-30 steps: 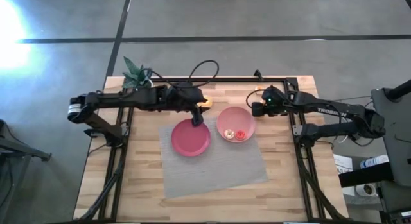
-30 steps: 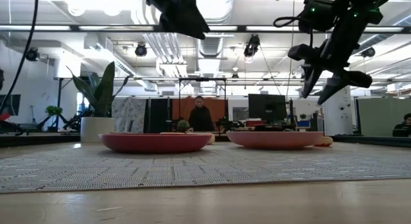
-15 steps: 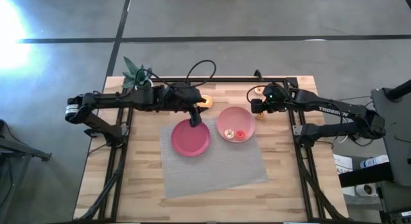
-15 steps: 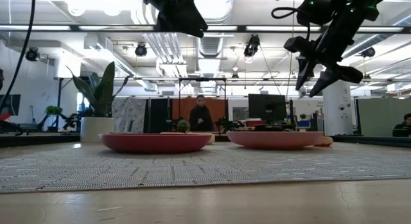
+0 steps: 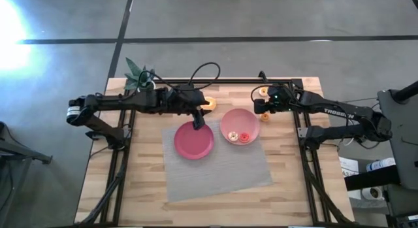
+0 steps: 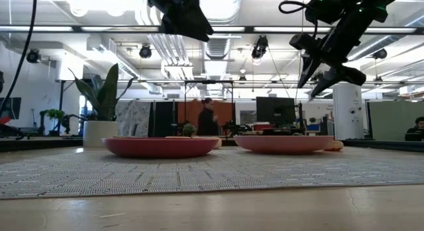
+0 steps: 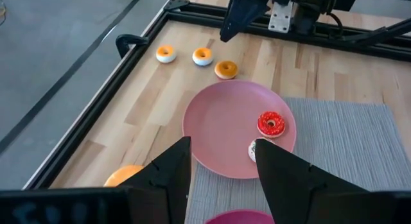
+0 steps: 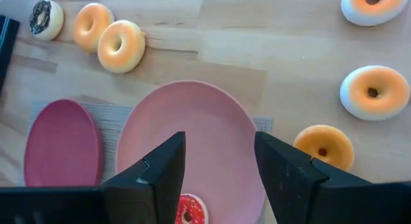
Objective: Pick & Place donuts
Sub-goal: Put the small orange donut on the light pink plate
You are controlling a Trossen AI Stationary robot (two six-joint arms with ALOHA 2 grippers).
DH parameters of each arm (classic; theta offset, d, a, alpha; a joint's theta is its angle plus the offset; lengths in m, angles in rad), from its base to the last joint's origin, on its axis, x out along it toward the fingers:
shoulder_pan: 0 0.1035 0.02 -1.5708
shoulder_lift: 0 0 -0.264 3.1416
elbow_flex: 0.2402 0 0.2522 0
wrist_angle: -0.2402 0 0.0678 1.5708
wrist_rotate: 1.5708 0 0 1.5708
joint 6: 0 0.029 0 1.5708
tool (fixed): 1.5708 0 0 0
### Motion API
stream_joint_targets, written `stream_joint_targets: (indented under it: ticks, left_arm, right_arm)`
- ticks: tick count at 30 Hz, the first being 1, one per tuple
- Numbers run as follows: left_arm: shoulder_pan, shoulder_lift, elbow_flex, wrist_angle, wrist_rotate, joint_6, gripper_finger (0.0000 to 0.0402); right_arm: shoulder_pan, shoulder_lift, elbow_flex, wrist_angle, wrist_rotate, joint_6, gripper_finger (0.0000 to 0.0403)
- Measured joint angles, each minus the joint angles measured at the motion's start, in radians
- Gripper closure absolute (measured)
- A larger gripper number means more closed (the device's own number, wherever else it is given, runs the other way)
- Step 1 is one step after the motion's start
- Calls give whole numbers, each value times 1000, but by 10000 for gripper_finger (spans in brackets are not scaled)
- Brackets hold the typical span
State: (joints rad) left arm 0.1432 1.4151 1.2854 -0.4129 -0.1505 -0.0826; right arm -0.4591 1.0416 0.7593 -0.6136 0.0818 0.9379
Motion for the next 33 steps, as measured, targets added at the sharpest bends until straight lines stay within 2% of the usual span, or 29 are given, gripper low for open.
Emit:
stream_joint_targets:
  ticks: [20, 33]
  left_arm:
    - [21, 0, 0, 39, -76, 0, 255]
    - [32, 0, 0, 39, -211, 1, 255]
  right_arm:
    - [0, 0, 11, 27, 23, 1, 225]
    - [-28, 0, 79, 27, 52, -22, 225]
